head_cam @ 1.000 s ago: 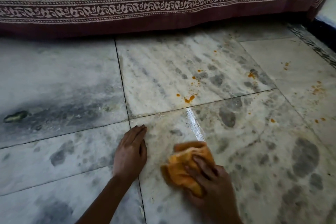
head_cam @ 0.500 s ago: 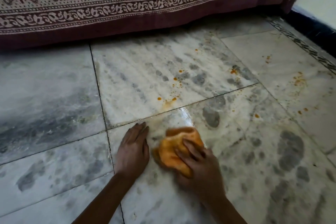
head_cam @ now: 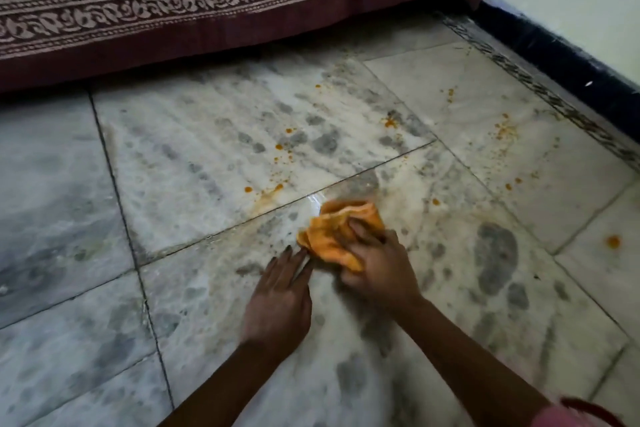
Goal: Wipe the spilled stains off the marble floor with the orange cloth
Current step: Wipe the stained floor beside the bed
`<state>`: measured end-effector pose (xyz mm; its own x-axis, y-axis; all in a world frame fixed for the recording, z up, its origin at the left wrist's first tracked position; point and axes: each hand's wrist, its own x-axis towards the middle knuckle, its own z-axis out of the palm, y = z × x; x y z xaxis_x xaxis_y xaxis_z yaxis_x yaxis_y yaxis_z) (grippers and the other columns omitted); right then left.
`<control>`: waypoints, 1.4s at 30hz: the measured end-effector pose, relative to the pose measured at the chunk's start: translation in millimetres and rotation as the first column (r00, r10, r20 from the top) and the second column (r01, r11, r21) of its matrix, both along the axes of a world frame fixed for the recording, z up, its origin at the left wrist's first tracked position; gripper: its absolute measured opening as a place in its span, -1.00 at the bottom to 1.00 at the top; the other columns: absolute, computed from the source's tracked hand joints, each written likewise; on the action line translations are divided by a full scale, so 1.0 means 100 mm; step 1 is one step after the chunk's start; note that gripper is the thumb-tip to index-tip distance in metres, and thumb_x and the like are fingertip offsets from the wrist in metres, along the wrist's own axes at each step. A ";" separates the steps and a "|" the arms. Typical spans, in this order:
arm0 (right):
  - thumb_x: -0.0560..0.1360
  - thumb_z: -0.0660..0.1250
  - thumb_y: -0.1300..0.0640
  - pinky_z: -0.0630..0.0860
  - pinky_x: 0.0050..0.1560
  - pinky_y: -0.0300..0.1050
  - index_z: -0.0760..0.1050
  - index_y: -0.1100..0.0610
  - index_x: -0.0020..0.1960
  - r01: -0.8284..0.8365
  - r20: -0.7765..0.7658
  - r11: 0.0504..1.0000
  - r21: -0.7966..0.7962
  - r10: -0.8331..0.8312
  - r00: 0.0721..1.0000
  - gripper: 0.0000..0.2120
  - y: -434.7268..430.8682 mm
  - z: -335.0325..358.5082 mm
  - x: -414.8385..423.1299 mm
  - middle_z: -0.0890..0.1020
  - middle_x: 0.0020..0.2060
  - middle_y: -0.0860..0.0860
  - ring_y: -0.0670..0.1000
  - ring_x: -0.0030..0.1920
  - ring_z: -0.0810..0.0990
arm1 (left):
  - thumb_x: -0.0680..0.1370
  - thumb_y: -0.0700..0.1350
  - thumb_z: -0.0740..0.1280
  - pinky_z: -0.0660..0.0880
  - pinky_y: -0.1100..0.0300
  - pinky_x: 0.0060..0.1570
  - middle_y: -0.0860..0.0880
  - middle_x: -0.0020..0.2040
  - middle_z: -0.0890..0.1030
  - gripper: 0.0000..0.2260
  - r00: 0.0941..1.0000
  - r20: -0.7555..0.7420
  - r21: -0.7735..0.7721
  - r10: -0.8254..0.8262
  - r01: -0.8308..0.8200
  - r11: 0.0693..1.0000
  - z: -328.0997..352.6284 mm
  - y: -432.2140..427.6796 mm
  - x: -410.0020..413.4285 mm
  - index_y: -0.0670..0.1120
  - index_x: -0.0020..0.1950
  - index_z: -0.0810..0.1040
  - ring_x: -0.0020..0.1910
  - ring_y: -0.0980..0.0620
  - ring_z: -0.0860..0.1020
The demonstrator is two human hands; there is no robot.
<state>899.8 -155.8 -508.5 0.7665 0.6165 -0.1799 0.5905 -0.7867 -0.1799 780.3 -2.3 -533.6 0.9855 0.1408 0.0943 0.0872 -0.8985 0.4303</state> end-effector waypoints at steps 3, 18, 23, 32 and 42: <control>0.31 0.18 -0.27 0.48 0.08 0.11 0.44 -0.14 0.30 -0.137 -0.069 0.990 -0.019 0.135 0.988 -0.41 -0.48 0.20 -0.07 0.42 0.37 -0.01 0.25 0.16 0.53 | 0.44 -0.11 0.09 0.43 -0.12 0.15 -0.15 0.18 0.59 -0.60 0.999 -0.010 0.020 -0.046 0.047 0.999 0.02 -0.03 0.01 -0.16 0.09 0.64 0.21 -0.17 0.53; 0.47 0.14 -0.31 0.38 0.20 -0.12 0.16 -0.16 0.46 -0.028 -0.033 0.874 -0.486 0.014 0.999 -0.40 -1.00 2.19 0.22 0.47 0.31 -0.05 -0.01 0.23 0.46 | 0.59 0.05 0.16 0.42 0.10 -0.02 -0.09 0.20 0.51 -0.68 0.791 -0.506 0.436 -0.344 0.579 0.690 1.22 -0.33 1.10 -0.11 0.22 0.46 0.16 -0.09 0.51; 0.50 0.16 -0.27 0.32 0.31 0.00 0.20 -0.12 0.45 0.127 -0.023 0.943 -0.308 -0.141 0.990 -0.43 -1.00 1.39 0.49 0.34 0.42 -0.02 0.08 0.36 0.36 | 0.58 0.12 0.13 0.45 0.06 0.15 -0.01 0.29 0.47 -0.59 0.667 -0.646 0.469 -0.370 0.730 0.497 1.43 -0.39 1.39 -0.04 0.35 0.40 0.23 -0.06 0.48; 0.38 0.22 -0.29 0.45 0.08 0.24 0.28 -0.11 0.37 0.320 0.080 0.947 0.033 -0.322 0.943 -0.39 -0.88 0.15 0.33 0.39 0.30 0.10 0.29 0.25 0.37 | 0.60 0.11 0.09 0.29 0.05 0.27 -0.15 0.45 0.25 -0.51 0.748 -0.583 0.446 -0.318 0.621 0.644 0.87 -0.60 1.22 -0.14 0.43 0.24 0.37 -0.14 0.31; 0.44 0.25 -0.19 0.45 -0.02 0.04 0.30 -0.05 0.31 0.606 0.055 0.789 0.104 -0.612 0.789 -0.51 -1.09 0.17 1.40 0.39 0.16 0.14 0.23 0.07 0.47 | 0.37 0.12 0.08 0.59 -0.04 -0.18 -0.21 0.10 0.62 -0.44 0.935 -0.287 0.260 -0.206 0.283 0.923 0.24 -0.75 0.88 -0.23 0.04 0.65 0.05 -0.21 0.60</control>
